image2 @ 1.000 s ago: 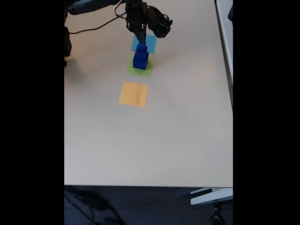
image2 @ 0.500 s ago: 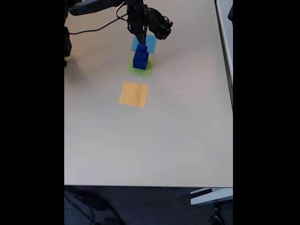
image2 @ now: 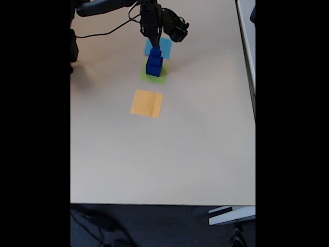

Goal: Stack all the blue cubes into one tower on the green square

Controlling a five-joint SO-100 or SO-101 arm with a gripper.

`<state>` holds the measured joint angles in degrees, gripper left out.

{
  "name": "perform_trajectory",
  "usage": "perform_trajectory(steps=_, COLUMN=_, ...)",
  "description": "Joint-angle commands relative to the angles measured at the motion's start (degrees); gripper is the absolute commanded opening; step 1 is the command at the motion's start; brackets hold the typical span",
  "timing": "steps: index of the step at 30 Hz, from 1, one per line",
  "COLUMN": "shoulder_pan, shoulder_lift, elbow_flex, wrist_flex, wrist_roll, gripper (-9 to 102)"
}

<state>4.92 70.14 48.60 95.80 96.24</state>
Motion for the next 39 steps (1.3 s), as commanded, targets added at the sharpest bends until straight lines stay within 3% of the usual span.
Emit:
perform_trajectory(steps=1, shoulder_pan=0.35, shoulder_lift=0.88, elbow_flex=-0.18, wrist_flex=-0.35, wrist_roll=-0.53, gripper=3)
perform_trajectory(steps=39, shoulder_pan=0.62, shoulder_lift=1.32, elbow_flex=0.18, wrist_flex=-1.14, wrist_roll=-2.20, gripper=10)
